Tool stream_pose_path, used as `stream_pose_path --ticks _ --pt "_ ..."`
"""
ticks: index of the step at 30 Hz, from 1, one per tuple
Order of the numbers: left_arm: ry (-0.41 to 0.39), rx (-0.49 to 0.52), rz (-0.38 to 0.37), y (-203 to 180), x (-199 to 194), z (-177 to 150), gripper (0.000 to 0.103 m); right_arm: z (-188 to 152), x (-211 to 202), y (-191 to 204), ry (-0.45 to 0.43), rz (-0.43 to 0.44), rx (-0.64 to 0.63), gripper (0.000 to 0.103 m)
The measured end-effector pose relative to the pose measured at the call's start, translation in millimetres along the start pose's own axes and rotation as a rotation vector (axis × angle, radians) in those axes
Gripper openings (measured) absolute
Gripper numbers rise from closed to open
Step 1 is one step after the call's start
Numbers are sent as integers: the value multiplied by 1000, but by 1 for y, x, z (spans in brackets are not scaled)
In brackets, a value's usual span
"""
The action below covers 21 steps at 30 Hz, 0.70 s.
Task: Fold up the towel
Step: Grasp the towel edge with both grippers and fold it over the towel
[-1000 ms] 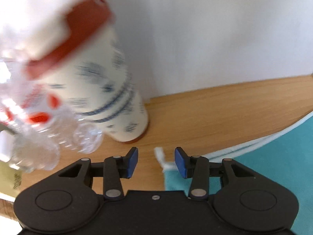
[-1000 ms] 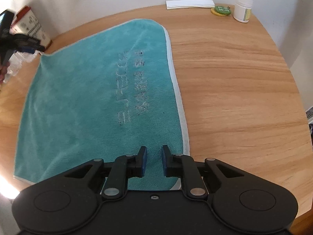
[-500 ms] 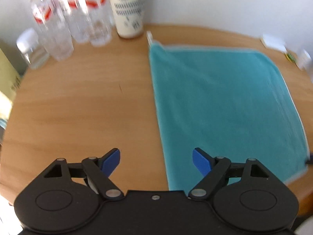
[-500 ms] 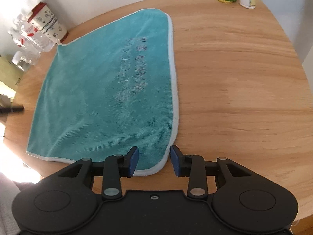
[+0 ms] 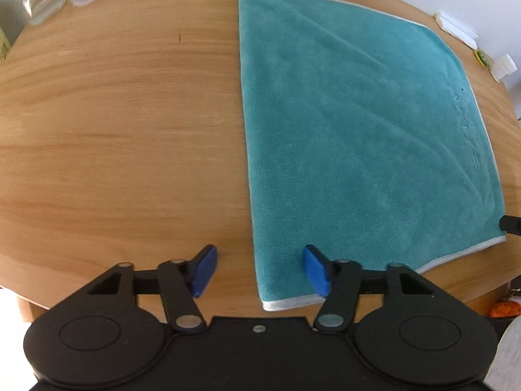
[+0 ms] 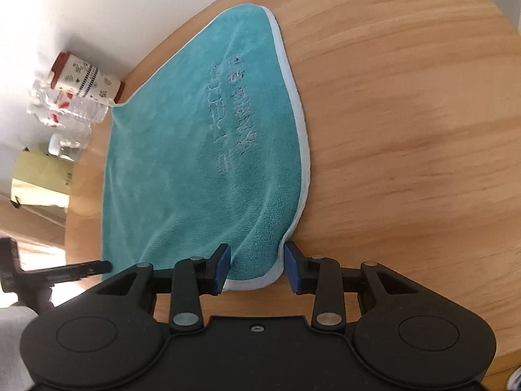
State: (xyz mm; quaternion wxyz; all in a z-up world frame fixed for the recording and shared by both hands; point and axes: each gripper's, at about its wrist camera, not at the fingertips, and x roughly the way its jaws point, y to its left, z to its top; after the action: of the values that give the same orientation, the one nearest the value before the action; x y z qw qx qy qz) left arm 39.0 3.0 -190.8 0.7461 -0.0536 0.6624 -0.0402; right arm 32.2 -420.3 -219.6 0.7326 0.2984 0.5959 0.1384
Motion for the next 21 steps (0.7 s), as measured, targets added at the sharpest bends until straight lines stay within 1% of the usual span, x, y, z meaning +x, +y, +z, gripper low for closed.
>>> stream_pose_path --ticks 1,2,4,5,6,10,13,15,16,19,21 --pt "0 4 -2 0 0 0 55 1 2 -1 5 7 16 30" --pt "-2 4 -9 0 0 -1 50 2 3 -3 11 14 32 27" --pt "5 0 -38 0 0 -1 15 4 5 -6 27 25 62 21" --pt "20 -14 -60 1 1 -2 13 3 6 -6 30 19 63 19" --pt "24 -23 -67 1 2 -3 12 3 6 -6 32 18 69 16" --pt "30 -27 -74 2 -2 -2 8 4 4 -9 32 51 106 13" --pt "21 -42 -82 7 -9 0 7 1 -2 -7 33 71 110 12" --pt "35 -92 -97 13 -16 -6 6 -4 -8 -9 38 77 112 12" --pt "40 -100 -101 14 -16 -7 6 -7 -9 -9 43 73 110 12" --pt "67 -75 -104 15 -22 -19 7 -15 -10 -13 66 65 134 12" --pt "78 -79 -109 19 -22 -19 7 -19 -6 -13 91 58 138 12"
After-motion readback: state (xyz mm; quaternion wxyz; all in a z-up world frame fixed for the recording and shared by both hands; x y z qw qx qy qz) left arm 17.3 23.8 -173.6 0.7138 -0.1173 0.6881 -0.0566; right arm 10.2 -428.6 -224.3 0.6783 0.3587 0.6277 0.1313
